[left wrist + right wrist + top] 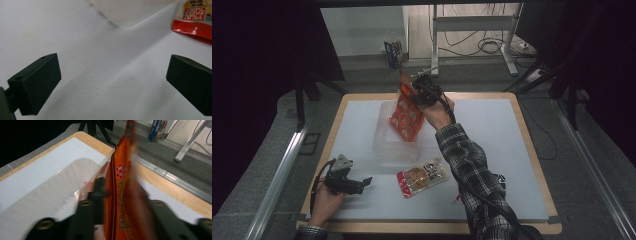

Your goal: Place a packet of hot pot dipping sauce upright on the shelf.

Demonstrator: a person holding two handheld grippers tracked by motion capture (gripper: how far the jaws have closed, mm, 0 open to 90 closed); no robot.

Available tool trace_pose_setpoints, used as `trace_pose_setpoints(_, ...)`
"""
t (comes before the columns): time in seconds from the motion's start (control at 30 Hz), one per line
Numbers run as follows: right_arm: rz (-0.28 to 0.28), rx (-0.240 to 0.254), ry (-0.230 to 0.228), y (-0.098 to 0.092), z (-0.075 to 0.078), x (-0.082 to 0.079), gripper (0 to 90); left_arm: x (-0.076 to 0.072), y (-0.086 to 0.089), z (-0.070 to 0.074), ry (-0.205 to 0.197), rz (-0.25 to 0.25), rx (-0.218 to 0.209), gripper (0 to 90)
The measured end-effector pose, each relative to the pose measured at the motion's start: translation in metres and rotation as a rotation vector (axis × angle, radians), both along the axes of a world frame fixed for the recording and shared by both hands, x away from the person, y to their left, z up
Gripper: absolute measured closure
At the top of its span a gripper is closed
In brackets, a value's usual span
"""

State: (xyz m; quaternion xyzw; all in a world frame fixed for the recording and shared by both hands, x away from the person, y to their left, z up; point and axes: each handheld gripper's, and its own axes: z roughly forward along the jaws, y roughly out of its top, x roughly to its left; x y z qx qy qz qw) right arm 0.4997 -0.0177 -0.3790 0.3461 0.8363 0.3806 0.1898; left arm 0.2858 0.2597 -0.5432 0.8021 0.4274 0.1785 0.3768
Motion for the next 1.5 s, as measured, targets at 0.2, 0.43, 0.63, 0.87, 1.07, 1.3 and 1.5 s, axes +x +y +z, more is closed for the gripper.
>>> trace_pose_setpoints(0.2, 0.053, -0.004, -0.033, -0.005, 0.003, -0.003, 25.8, 0.0, -0.001, 0.0, 0.001, -0.004, 0.004, 0.0)
trace_pose_setpoints(0.43, 0.123, 0.018, -0.034, -0.016, 0.004, -0.008, 10.2, 0.0, 0.002, -0.001, 0.007, 0.005, -0.023, 0.0)
trace_pose_setpoints(0.63, 0.156, 0.005, -0.052, -0.021, 0.009, -0.016, 4.6, 0.0, 0.004, -0.001, 0.007, 0.004, -0.044, 0.1)
trace_pose_setpoints(0.87, 0.165, -0.022, -0.051, -0.028, 0.01, -0.023, 2.0, 0.0, 0.005, -0.001, 0.008, 0.007, -0.058, 0.1)
trace_pose_setpoints(1.07, 0.169, -0.017, -0.04, -0.038, 0.009, -0.03, 0.8, 0.0, 0.004, -0.001, -0.003, 0.001, -0.058, 0.0)
trace_pose_setpoints(1.3, 0.179, -0.015, -0.04, -0.05, 0.006, -0.041, 0.0, -0.001, 0.001, -0.001, -0.025, -0.018, -0.022, 0.0)
trace_pose_setpoints(1.5, 0.202, -0.016, -0.054, -0.059, 0.0, -0.053, 0.0, -0.002, -0.003, 0.0, -0.017, -0.021, 0.003, 0.0)
